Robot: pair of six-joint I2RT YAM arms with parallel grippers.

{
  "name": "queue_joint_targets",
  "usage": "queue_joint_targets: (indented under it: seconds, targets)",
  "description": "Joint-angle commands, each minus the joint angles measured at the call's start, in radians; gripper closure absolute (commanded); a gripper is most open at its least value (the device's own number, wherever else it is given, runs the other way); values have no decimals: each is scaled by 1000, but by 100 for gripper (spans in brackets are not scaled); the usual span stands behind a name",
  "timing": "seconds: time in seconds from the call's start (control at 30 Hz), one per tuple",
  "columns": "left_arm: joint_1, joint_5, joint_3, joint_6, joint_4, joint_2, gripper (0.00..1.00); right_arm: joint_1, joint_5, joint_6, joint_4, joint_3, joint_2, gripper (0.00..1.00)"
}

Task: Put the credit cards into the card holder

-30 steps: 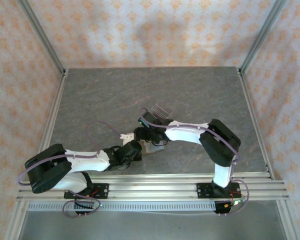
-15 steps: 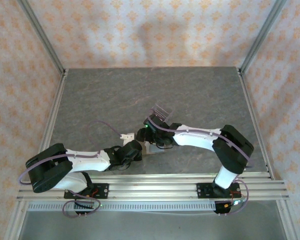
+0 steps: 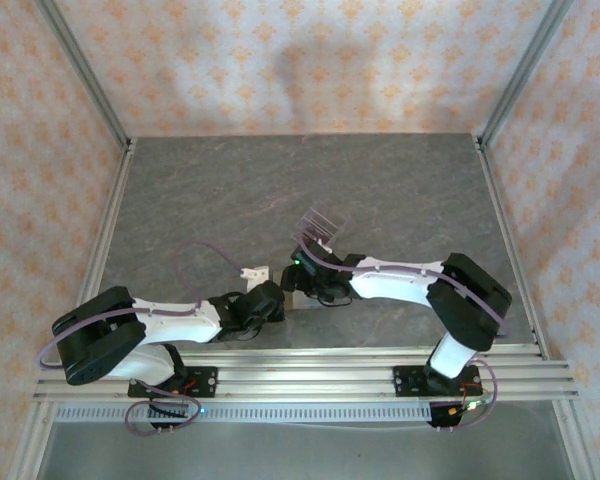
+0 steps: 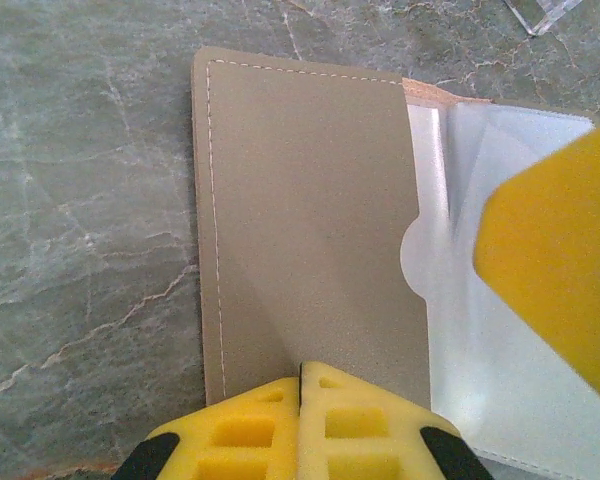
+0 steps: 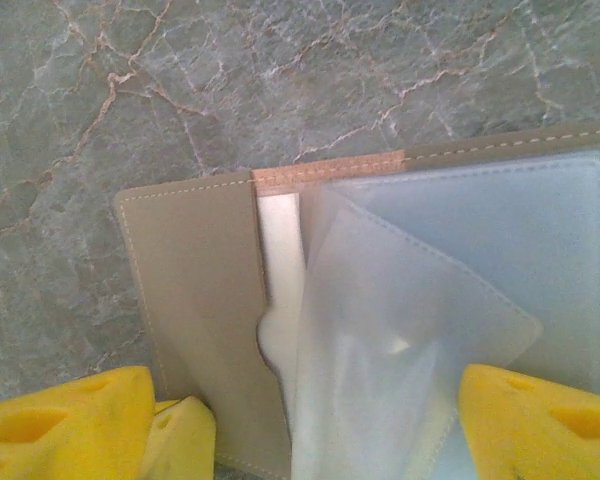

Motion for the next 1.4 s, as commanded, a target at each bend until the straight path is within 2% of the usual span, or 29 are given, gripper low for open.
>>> queue_joint_targets:
  seconds: [0.0,0.33,0.6,0.83,0.97,1.17,1.37]
  targets:
    - [-8,28,-25,-9,-92,62,95,19,26,40,-1,-25,-34,20]
    - [-9,28,-29,-10,-83,66,95,38,18,69,51,-42,-29,20]
    - [-7,31,-32,-4,-82,58,95,38,47,-38,-34,94,8,20]
    - [-8,26,-26,5,-118,13,94,28,-35,-55,29,164,57,19]
    - [-8,19,-14,11,-160,-22,90,17,-64,-48,65,177,94,19]
    - [-9,-4,-15,15,-229,-92,75,-2,-149,-1,207,136,99,17]
    - [-8,-14,-23,25,-294,-194,70,-20,-146,8,202,129,83,16]
